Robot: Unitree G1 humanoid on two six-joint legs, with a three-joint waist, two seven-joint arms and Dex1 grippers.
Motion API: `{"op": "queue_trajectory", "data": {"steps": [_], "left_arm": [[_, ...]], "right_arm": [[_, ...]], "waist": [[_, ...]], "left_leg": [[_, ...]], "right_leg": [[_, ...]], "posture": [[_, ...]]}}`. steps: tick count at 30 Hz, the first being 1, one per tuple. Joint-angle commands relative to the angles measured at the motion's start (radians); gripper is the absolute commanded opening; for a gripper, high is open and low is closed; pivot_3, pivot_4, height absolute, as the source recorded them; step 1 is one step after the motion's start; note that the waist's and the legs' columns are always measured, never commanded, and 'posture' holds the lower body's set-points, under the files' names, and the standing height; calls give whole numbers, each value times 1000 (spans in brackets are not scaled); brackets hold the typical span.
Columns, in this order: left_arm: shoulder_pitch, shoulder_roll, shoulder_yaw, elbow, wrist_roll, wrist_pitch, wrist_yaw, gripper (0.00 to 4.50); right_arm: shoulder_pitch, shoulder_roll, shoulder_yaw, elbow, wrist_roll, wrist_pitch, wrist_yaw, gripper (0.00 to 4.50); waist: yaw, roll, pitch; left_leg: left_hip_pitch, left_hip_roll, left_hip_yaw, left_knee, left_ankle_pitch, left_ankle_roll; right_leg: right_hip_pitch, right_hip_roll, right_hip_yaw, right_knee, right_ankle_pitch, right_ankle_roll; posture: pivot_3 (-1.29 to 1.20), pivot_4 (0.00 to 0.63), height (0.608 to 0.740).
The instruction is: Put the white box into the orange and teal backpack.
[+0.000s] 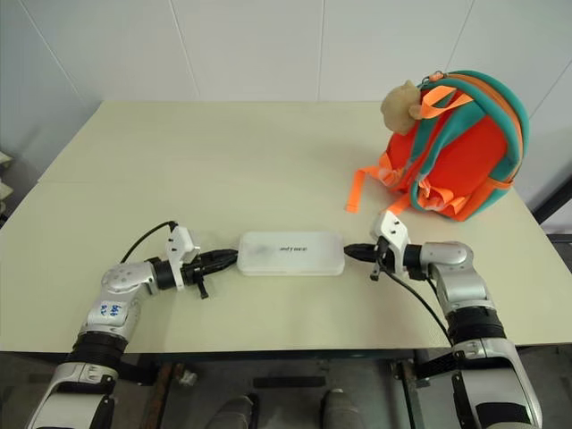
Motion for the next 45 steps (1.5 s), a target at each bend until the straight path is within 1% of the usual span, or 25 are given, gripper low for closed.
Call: {"op": "queue_trajectory", "data": {"steps": [1, 2, 3, 5, 6, 8, 11, 13, 14, 15, 16, 18, 19, 24, 26, 28, 29, 31, 32, 35, 37, 40, 42, 45], "left_arm": [[-4, -19, -29, -47, -1, -2, -13, 469], [-3, -19, -27, -51, -4, 5, -10, 469], [1, -18, -25, -63, -13, 22, -13, 469], [3, -17, -21, -71, -8, 25, 1, 863], [7, -12, -18, -75, -8, 30, 3, 1072], [13, -6, -9, -81, -11, 46, 9, 1629], [14, 15, 13, -72, -7, 55, 24, 2573], [-2, 36, 60, -49, -32, 93, 47, 2977], [-7, 44, 77, -45, -48, 121, 48, 3109], [-9, 51, 86, -47, -67, 156, 42, 3314], [-6, 58, 87, -55, -82, 194, 30, 3661], [-3, 84, 87, -82, -135, 324, -18, 4300], [-7, 94, 92, -90, -158, 377, -34, 4487], [-36, 134, 91, -118, -230, 611, -71, 4487], [-65, 128, 99, -117, -247, 656, -58, 4487], [-97, 115, 116, -138, -323, 793, -64, 4487], [-104, 112, 121, -156, -351, 840, -69, 4487], [-132, 82, 136, -175, -390, 913, -28, 4487], [-133, 80, 133, -191, -402, 949, -23, 4487], [-151, 72, 130, -166, -400, 1055, 44, 4487], [-152, 85, 113, -164, -413, 1137, 44, 4487], [-138, 118, 54, -203, -414, 1228, 22, 4487], [-137, 124, 32, -206, -413, 1271, 28, 4487], [-138, 112, 41, -203, -429, 1304, 46, 4487]], "right_arm": [[4, 5, 1, -39, 25, -18, 23, 20], [2, 5, -2, -27, 24, -22, 22, 20], [-6, 8, -13, -14, 40, 14, 23, 178], [-20, 9, -20, 10, 46, 29, 25, 589], [-31, 8, -20, 27, 37, 20, 16, 932], [-46, 4, -20, 59, 18, -9, 1, 1538], [-58, -17, -25, 52, 20, 5, 15, 2581], [-70, -50, -33, 71, 21, 39, 33, 2982], [-75, -63, -34, 83, 20, 51, 43, 3115], [-78, -74, -34, 88, 20, 67, 54, 3343], [-77, -84, -30, 80, 22, 88, 71, 3712], [-74, -111, -17, 37, 39, 156, 123, 4400], [-72, -122, -12, 16, 48, 181, 146, 4500], [-68, -142, -11, -43, 61, 239, 167, 4500], [-66, -150, -1, -69, 61, 264, 177, 4500], [-52, -150, 3, -116, 75, 300, 185, 4500], [-44, -149, 3, -141, 83, 315, 185, 4500], [-36, -139, 6, -171, 80, 317, 167, 4500], [-29, -145, 11, -189, 94, 356, 186, 4500], [-5, -156, 43, -205, 80, 366, 207, 4500], [3, -158, 57, -207, 65, 353, 200, 4500], [7, -161, 71, -208, 55, 356, 193, 4500], [10, -162, 80, -210, 57, 359, 202, 4500], [16, -156, 88, -221, 63, 362, 208, 4500]], "waist": [[2, 0, 0], [2, 0, 0], [2, 0, 0], [2, 0, 0], [2, 0, 0], [1, 0, 0], [2, 0, 0], [2, 0, 0], [0, 0, 0], [0, 0, 0], [1, 0, 0], [1, 0, 0], [1, 0, 0], [0, 0, 0], [0, 0, 0], [0, 0, 0], [1, 0, 0], [2, 0, 0], [2, 0, 0], [2, 0, 0], [-2, 0, 0], [-7, 0, 0], [-6, 0, 0], [-4, 0, 0]], "left_leg": [[0, 0, 0, 0, 0, 0], [0, 0, 0, 0, 0, 0], [0, 0, 0, 0, 0, 0], [0, 0, 0, 0, 0, 0], [0, 0, 0, 0, 0, 0], [0, 0, 0, 0, 0, 0], [0, 0, 0, 0, 0, 0], [0, 0, 0, 0, 0, 0], [0, 0, 0, 0, 0, 0], [0, 0, 0, 0, 0, 0], [0, 0, 0, 0, 0, 0], [0, 0, 0, 0, 0, 0], [0, 0, 0, 0, 0, 0], [0, 0, 0, 0, 0, 0], [0, 0, 0, 0, 0, 0], [0, 0, 0, 0, 0, 0], [0, 0, -1, 0, 0, 0], [0, 0, -1, 0, 0, 0], [-1, 0, -1, 0, 0, 0], [-1, 0, -1, 0, -1, 0], [-1, 0, -1, 0, -1, 0], [-1, 0, -1, 0, -1, 0], [0, 0, -1, 0, -1, 0], [0, 0, -1, 0, -1, 0]], "right_leg": [[0, 0, 0, 0, 0, 0], [1, 0, 0, 0, 0, 0], [1, 0, 0, -1, 0, 0], [1, 0, 0, -1, 0, 0], [1, 0, 0, -1, 0, 0], [1, 0, 0, -1, 0, 0], [1, 0, 0, -1, 0, 0], [1, 0, 0, -1, 0, 0], [1, 0, 0, -1, 0, 0], [1, 0, 0, -1, 0, 0], [1, 0, 0, -1, 0, 0], [1, 0, 0, -1, 0, 0], [1, 0, 0, -1, 0, 0], [1, 0, 0, -1, 0, 0], [1, 0, 0, -1, 0, 0], [1, 0, 0, -1, 0, 0], [1, 0, 0, -1, 0, 0], [1, 0, -1, -2, 0, 1], [1, 0, -1, -1, 0, 1], [1, 0, -1, -2, 0, 1], [1, 0, -1, -2, 0, 1], [1, 0, -1, -1, 0, 1], [1, 0, -1, -1, 0, 1], [1, 0, -1, -1, 0, 1]], "posture": [[0, 150, 740], [0, 150, 740], [0, 150, 740], [0, 150, 740], [0, 150, 740], [0, 150, 740], [0, 150, 740], [0, 150, 740], [0, 150, 740], [0, 150, 740], [0, 150, 740], [0, 150, 740], [0, 150, 740], [0, 150, 740], [0, 150, 740], [0, 150, 740], [0, 150, 740], [0, 150, 740], [0, 150, 740], [0, 150, 740], [0, 150, 740], [0, 150, 740], [0, 150, 740], [0, 150, 740]]}}
